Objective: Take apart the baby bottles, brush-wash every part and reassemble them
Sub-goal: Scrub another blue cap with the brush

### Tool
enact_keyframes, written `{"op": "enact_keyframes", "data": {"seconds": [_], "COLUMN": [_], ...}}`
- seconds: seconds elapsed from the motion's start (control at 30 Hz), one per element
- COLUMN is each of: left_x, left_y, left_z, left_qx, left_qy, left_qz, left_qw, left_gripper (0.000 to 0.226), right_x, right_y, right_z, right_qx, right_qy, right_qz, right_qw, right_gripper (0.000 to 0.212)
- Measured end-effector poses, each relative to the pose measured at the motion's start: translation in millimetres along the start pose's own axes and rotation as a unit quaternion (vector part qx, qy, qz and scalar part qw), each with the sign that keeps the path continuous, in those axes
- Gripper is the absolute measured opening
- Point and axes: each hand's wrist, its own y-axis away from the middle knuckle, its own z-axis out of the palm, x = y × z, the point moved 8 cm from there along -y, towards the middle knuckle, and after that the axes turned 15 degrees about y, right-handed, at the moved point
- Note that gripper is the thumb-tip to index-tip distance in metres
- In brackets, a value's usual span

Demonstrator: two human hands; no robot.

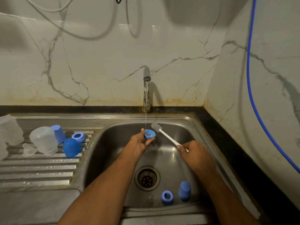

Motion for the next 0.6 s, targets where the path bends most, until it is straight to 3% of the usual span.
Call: {"op": "enact_keyframes", "data": {"seconds": [0.3, 0.6], "left_x": [15, 3], "left_y": [-4, 9], "left_z": [-6, 3], "left_qx": [0.016, -0.018], "left_qy": [0.059, -0.050], "left_qz": [0.018, -0.039], "left_qw": [0.998, 0.998], "left_gripper": [0.036, 0.039], "right_x": [-2, -5], "right_y": [1, 5], "right_z": [4, 0], "right_qx": [-0.015, -0.010], "right_qy": [0.018, 0.023], "right_qz": [-0.006, 0.000], "right_qw": [1.000, 1.000], "right_gripper": [0.043, 0.040]}}
